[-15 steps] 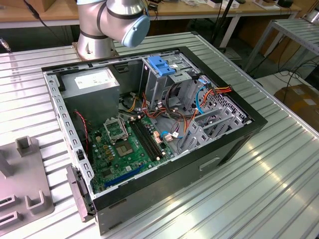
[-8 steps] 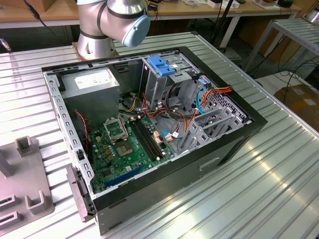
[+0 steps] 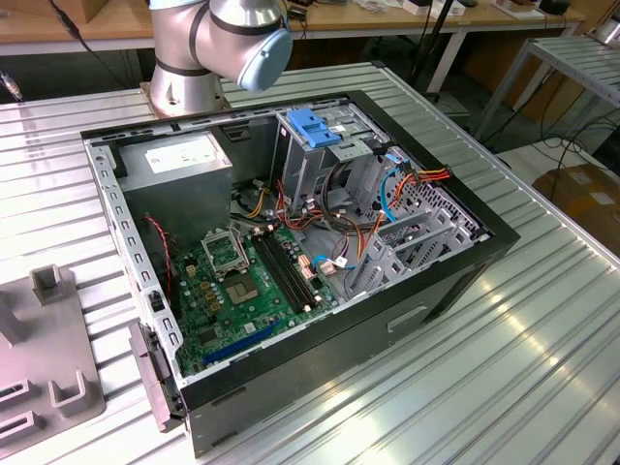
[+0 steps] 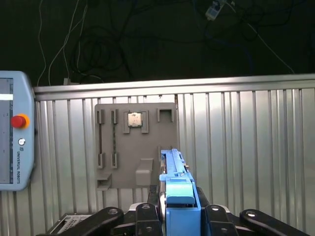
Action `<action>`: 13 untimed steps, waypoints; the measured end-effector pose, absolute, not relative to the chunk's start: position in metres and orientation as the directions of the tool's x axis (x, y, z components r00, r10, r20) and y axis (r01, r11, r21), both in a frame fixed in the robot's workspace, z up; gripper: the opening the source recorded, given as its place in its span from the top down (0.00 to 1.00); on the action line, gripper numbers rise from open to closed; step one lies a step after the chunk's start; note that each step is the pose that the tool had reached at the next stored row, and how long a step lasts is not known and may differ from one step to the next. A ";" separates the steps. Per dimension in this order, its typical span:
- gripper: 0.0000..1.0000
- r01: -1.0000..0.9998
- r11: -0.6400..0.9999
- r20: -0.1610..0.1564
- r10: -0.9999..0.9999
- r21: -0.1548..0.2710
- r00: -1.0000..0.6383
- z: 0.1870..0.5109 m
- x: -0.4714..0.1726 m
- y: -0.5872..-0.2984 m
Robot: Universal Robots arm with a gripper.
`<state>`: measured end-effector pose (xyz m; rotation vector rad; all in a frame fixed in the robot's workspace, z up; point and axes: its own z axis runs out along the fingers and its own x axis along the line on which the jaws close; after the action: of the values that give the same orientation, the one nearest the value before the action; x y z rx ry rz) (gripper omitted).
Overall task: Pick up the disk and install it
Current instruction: 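Pick up the disk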
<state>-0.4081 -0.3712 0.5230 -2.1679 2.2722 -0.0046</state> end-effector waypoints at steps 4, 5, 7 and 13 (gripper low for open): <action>0.63 -0.999 0.047 0.001 -0.999 -0.003 -0.047 0.523 -0.403 -0.371; 0.63 -0.999 0.047 0.001 -0.999 -0.003 -0.047 0.523 -0.402 -0.371; 0.63 -0.999 0.047 0.001 -0.999 -0.003 -0.047 0.523 -0.399 -0.371; 0.63 -0.999 0.047 0.001 -0.999 -0.003 -0.047 0.523 -0.390 -0.371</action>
<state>-0.3903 -0.3712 0.5229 -2.1678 2.2722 -0.0046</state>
